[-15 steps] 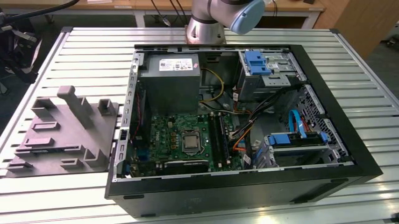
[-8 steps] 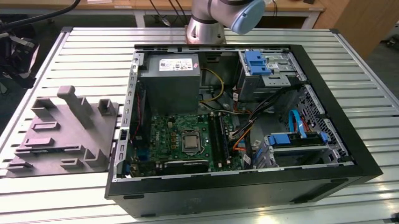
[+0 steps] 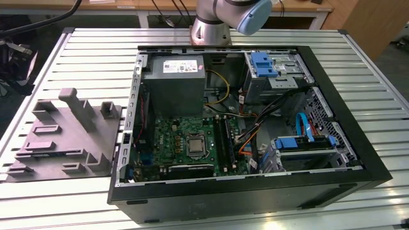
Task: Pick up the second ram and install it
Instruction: 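Reach for the second ram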
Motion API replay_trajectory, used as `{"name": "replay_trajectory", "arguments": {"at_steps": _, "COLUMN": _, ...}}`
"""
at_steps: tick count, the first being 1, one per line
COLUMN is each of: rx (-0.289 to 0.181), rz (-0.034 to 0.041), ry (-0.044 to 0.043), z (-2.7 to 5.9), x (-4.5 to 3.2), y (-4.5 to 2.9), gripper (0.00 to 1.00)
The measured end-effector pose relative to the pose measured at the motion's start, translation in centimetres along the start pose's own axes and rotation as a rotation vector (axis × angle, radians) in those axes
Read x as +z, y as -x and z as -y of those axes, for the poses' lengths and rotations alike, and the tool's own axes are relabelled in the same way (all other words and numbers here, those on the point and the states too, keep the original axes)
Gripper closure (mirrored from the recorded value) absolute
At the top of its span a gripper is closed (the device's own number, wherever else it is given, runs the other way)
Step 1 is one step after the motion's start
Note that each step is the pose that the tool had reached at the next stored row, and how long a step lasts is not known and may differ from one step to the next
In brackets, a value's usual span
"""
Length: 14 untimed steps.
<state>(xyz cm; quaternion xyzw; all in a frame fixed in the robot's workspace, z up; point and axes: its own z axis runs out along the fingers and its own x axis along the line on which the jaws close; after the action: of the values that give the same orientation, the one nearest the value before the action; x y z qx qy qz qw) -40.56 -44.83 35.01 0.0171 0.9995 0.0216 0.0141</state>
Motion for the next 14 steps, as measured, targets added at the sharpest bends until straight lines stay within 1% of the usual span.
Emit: {"name": "replay_trajectory", "arguments": {"at_steps": 14, "rx": 0.0, "rz": 0.0, "ry": 0.0, "z": 1.53, "x": 0.59, "y": -0.54, "gripper": 0.9}}
